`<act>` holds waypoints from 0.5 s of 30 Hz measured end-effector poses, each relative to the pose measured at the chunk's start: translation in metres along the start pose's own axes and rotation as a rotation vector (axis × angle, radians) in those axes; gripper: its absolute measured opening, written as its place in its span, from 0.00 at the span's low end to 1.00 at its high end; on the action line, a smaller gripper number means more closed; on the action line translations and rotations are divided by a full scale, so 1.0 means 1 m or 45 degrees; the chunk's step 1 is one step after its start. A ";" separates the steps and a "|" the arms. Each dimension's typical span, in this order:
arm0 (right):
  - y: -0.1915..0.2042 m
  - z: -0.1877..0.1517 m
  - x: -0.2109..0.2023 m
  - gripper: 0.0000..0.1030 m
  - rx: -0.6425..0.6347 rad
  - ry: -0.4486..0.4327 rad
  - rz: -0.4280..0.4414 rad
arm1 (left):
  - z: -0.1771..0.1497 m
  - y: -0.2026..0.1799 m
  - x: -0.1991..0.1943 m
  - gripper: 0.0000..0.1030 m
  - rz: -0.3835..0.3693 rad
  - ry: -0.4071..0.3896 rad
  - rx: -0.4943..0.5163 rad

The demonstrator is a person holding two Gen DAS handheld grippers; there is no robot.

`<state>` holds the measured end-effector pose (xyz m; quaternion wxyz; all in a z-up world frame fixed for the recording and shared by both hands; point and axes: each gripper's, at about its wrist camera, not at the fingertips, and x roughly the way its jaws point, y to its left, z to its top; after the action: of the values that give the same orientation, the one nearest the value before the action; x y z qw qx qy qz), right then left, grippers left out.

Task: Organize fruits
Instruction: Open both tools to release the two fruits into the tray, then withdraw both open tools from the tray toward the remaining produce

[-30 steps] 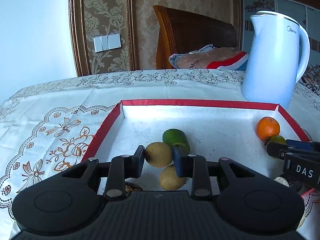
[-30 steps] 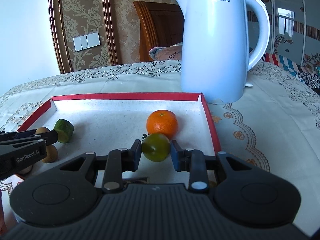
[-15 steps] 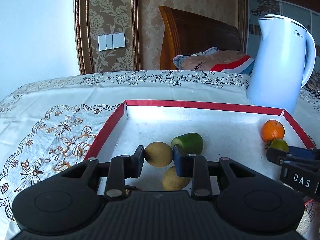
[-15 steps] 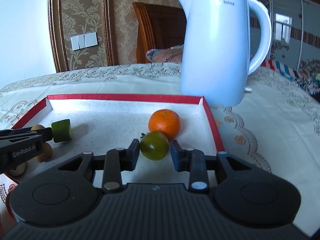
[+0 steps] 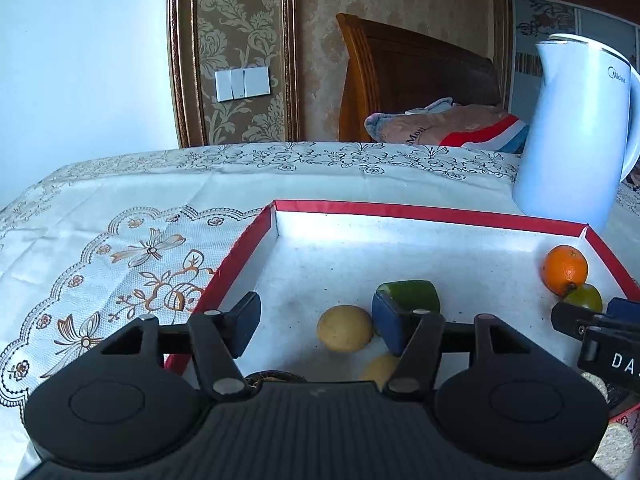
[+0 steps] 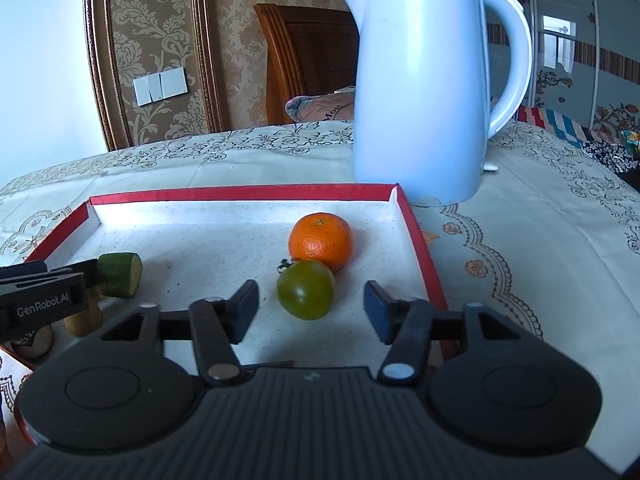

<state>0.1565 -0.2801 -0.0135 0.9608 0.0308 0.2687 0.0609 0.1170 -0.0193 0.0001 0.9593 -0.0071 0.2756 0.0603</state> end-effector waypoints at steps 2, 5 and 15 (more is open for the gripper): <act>0.000 0.000 -0.001 0.65 -0.001 -0.007 0.000 | 0.000 0.001 0.000 0.59 -0.003 0.001 0.000; 0.000 0.000 -0.001 0.72 -0.002 -0.013 -0.006 | 0.000 0.001 0.000 0.59 -0.003 0.001 0.003; 0.000 -0.002 -0.007 0.84 0.009 -0.038 0.000 | 0.000 0.004 -0.001 0.63 -0.017 0.013 -0.019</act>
<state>0.1490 -0.2814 -0.0118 0.9646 0.0349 0.2546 0.0594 0.1161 -0.0158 0.0005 0.9583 -0.0164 0.2799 0.0559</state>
